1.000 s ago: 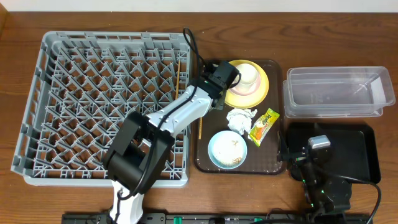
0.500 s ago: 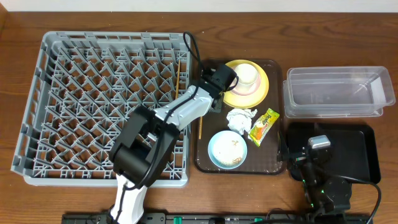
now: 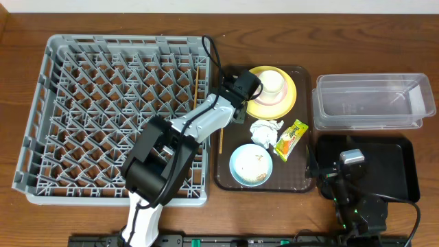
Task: Sort waste into correct bins and load items into the dishwasher rack
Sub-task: 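Grasp the second wooden chopstick with the left gripper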
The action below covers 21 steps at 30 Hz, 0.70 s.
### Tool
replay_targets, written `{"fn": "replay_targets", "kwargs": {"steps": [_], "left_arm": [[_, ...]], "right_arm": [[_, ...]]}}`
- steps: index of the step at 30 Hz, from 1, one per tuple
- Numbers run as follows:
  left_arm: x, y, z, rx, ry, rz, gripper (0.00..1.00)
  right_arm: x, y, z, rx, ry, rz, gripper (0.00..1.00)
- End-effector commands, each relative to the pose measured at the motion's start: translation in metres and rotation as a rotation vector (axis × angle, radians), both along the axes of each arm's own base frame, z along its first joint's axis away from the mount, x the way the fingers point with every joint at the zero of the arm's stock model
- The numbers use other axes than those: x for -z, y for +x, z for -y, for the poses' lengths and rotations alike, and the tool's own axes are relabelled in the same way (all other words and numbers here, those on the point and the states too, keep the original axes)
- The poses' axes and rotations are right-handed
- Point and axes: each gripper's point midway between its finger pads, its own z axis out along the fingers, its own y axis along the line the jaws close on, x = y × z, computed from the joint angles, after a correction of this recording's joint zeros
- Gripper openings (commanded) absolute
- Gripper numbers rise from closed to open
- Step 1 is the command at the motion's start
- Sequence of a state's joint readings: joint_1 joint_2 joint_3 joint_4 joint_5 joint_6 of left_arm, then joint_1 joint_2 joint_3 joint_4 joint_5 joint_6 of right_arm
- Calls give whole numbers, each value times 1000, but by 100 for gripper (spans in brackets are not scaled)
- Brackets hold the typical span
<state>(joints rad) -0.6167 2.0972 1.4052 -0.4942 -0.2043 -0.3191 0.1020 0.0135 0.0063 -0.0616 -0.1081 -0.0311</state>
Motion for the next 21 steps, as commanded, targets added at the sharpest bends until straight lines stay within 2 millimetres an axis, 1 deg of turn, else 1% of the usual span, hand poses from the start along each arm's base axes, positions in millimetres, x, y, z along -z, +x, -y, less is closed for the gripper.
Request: {"fn": "replay_targets", "kwargs": {"steps": [1, 6, 11, 16, 19, 21], "left_arm": [[45, -23, 0, 8, -2, -135, 33], [45, -23, 3, 13, -14, -136, 36], [46, -27, 11, 25, -54, -157, 38], [46, -27, 12, 27, -62, -161, 38], [46, -27, 12, 27, -62, -162, 36], [46, -27, 12, 27, -62, -162, 32]], "right_arm": [[1, 0, 0, -1, 0, -3, 99], [1, 0, 0, -1, 0, -3, 99], [1, 0, 0, -1, 0, -3, 99], [1, 0, 0, -1, 0, -3, 99], [1, 0, 0, -1, 0, -3, 99], [1, 0, 0, -1, 0, -3, 99]]}}
